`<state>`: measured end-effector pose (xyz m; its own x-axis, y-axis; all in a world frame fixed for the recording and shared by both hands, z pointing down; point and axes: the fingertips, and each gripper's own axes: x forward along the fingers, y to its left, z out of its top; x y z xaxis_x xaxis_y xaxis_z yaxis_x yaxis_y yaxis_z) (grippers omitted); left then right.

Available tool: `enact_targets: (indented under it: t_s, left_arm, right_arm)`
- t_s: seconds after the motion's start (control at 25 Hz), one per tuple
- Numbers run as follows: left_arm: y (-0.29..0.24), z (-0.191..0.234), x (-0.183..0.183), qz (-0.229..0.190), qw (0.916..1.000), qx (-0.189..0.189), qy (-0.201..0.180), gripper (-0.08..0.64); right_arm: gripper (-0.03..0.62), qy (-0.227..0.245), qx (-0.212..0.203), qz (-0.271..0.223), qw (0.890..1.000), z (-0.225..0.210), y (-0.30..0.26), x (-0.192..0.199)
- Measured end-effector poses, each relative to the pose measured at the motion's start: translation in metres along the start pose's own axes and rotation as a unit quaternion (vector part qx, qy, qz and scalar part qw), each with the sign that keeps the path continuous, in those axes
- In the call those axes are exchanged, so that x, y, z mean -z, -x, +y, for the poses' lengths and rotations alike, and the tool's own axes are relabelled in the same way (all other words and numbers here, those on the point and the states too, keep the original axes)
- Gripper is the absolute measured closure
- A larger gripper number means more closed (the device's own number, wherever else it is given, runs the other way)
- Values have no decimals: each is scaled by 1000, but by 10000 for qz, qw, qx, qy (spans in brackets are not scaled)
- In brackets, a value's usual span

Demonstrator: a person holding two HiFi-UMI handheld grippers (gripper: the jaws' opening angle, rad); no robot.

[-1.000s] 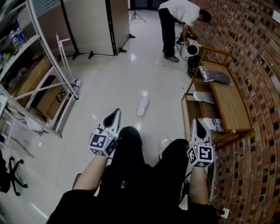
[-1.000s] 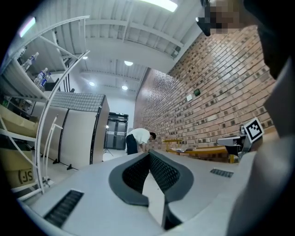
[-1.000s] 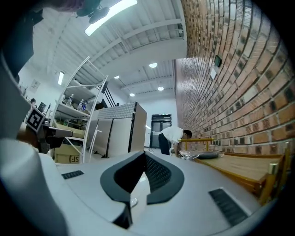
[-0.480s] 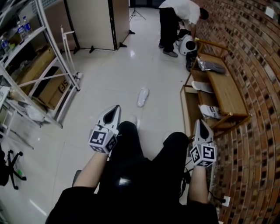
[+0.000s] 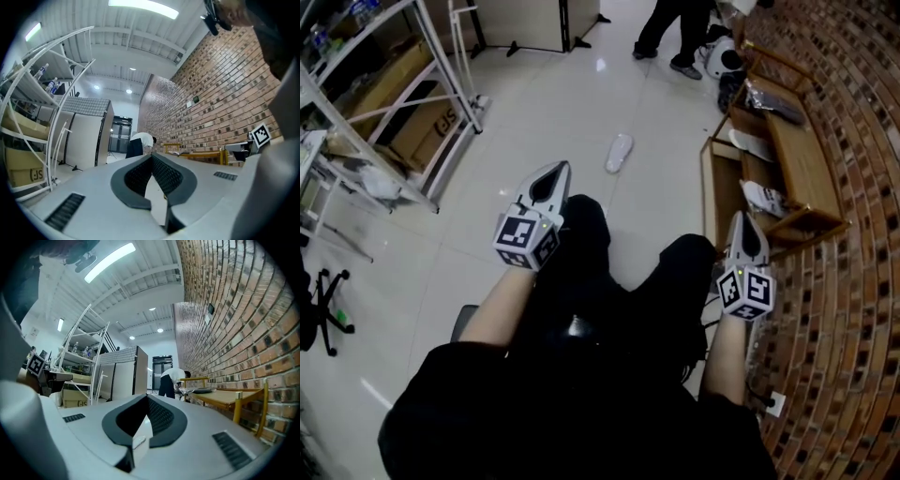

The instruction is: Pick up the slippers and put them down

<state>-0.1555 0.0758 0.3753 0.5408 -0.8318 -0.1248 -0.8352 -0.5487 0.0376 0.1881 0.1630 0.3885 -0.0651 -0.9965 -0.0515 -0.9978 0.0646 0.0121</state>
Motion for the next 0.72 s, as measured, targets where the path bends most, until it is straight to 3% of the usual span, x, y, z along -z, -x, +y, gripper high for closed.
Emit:
enact_targets:
  t_s: [0.24,0.72]
  left_arm:
    - [-3,11,8,203,9993,12,-317,560]
    - [-2,14,10,90,9997,35,-234,560]
  right_arm:
    - [586,-109,28,-32,9999,0,-8,0]
    - [588,-277,-27,143,9995,0,-3,28]
